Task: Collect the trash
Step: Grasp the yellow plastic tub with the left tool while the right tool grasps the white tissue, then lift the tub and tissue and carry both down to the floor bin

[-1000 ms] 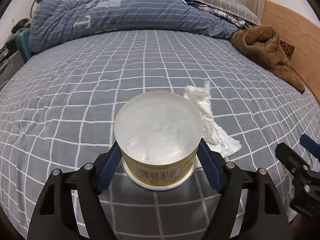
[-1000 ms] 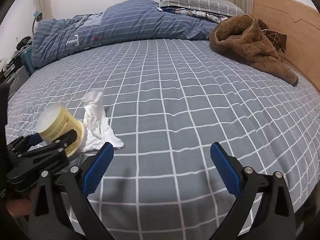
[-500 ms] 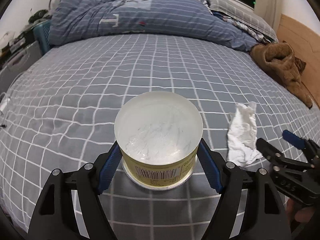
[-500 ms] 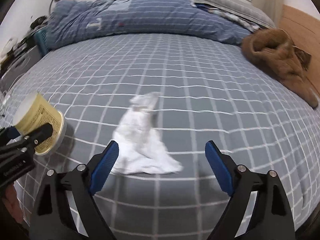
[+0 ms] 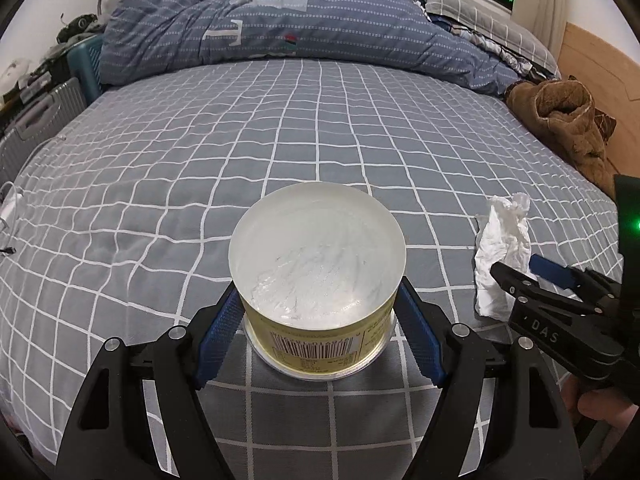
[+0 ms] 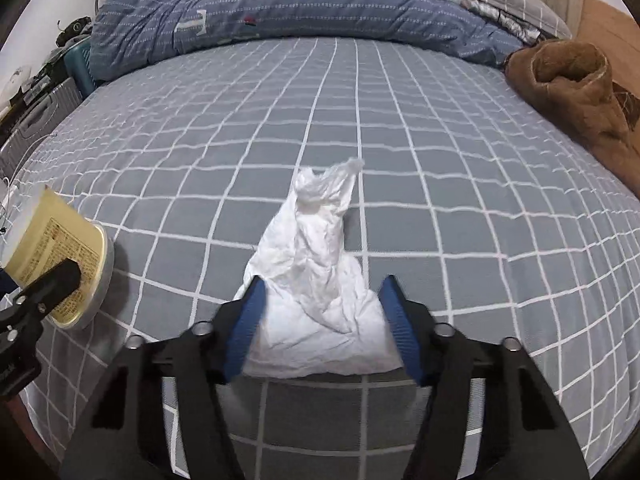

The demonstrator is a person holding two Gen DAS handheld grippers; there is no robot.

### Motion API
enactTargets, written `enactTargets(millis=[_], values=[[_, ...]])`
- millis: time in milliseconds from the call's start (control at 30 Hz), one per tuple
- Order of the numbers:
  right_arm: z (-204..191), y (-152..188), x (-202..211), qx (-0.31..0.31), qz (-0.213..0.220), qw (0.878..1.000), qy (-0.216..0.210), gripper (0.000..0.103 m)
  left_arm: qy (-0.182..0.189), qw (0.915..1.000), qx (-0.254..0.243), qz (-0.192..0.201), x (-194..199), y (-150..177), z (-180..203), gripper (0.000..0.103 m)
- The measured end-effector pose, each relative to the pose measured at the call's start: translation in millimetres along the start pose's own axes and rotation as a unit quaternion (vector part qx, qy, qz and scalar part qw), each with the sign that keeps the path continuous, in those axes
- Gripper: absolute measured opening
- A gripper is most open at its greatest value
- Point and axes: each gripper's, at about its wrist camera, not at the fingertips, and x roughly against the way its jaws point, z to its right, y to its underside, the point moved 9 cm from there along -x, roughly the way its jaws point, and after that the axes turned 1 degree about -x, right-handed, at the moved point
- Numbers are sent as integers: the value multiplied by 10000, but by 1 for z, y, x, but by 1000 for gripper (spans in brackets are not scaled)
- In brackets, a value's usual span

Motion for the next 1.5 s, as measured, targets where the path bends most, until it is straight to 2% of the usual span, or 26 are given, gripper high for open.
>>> enactTargets(millis=[100,167,200,267,333,700,1100,1500], values=[[-1,2,1,92,2,9999,50,35,-39,10000,-36,-16,-2,1,-2,74],[0,3,2,46,-24,10000,-4,20,-34,10000,-4,-35,-2,1,-3,74],[0,2,4,40,-20,10000,-11,16,-35,10000,0,-27,-2,1,-3,74],[-1,1,7,90,28,10000,15,10,-59,10000,-37,-12,0,0,-2,74],[-2,2,11,164,75,9998,64,8,-70,10000,-69,4,2,0,-1,74],[2,2,41,191,385,9991,47,6,14,10000,28,90,21,-1,0,74],[1,14,75,225,574,9981,76,6,34,9995,-145,288,49,3,12,74],[-5,33,111,136,703,9974,125,6,-44,9993,-162,328,73,27,9,74]])
